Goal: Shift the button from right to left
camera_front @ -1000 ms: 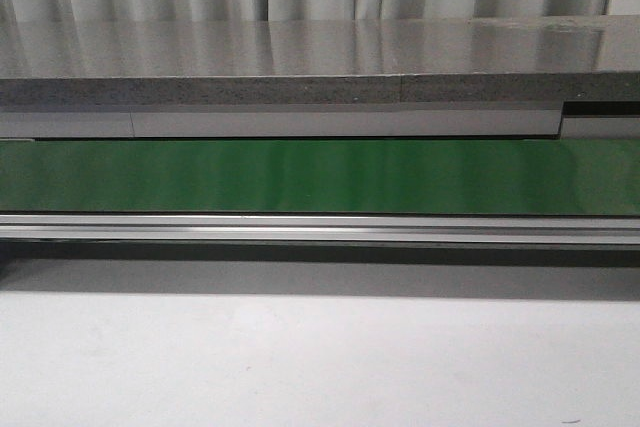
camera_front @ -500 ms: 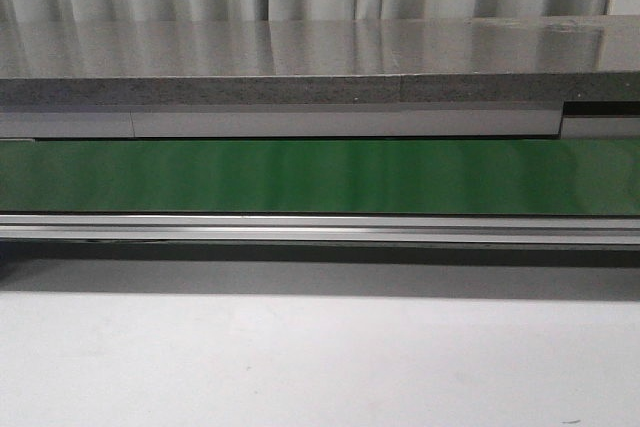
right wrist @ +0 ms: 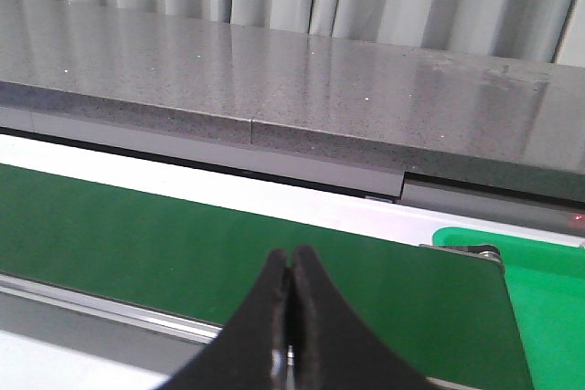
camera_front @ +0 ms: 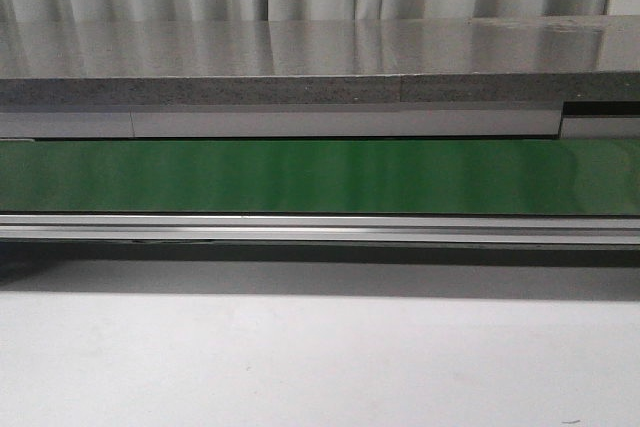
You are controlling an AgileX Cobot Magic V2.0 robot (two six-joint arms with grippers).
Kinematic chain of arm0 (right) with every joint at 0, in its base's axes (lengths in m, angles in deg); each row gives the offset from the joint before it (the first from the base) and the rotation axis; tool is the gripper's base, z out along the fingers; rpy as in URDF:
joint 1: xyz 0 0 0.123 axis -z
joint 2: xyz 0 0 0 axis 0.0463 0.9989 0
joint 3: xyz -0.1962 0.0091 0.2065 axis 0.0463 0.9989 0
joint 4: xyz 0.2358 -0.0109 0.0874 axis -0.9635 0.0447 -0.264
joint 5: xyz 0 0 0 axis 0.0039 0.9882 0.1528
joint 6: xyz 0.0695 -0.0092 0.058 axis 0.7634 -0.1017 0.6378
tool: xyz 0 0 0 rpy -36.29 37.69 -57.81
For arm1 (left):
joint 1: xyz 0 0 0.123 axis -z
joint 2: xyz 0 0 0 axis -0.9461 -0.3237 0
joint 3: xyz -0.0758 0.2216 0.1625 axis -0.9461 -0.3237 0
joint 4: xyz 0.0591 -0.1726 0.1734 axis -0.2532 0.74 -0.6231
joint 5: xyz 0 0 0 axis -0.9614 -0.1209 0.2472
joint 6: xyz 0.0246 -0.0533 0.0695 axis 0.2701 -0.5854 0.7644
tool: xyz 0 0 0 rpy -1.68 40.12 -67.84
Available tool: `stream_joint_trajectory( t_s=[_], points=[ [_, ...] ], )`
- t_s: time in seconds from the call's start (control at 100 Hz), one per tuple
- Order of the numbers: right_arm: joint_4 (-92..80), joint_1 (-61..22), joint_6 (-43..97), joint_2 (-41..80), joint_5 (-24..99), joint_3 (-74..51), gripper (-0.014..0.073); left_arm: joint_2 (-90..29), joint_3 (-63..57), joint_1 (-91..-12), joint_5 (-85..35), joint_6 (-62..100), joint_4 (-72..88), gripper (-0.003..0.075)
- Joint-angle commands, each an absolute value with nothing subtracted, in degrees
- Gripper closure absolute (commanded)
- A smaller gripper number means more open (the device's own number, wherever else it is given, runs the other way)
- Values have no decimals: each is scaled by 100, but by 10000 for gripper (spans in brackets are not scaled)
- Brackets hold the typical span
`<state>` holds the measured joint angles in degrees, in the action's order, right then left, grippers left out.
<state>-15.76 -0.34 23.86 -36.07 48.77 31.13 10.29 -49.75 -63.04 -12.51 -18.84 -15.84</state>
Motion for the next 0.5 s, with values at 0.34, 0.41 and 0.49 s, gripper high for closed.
stream_joint_trajectory(
  t_s=[0.34, 0.41, 0.49],
  points=[
    [-1676, -40, 2350, -3559, 4472, 2970, 660, 2824, -6258, -6624, -715, -1971, -1609, 740],
    [-1676, -40, 2350, -3546, 4479, 2970, 660, 2901, -6302, -6638, -1155, -1971, -1579, 740],
    [-1676, -40, 2350, -3538, 4479, 2970, 660, 2894, -6302, -6638, -1322, -1971, -1550, 740]
  ],
)
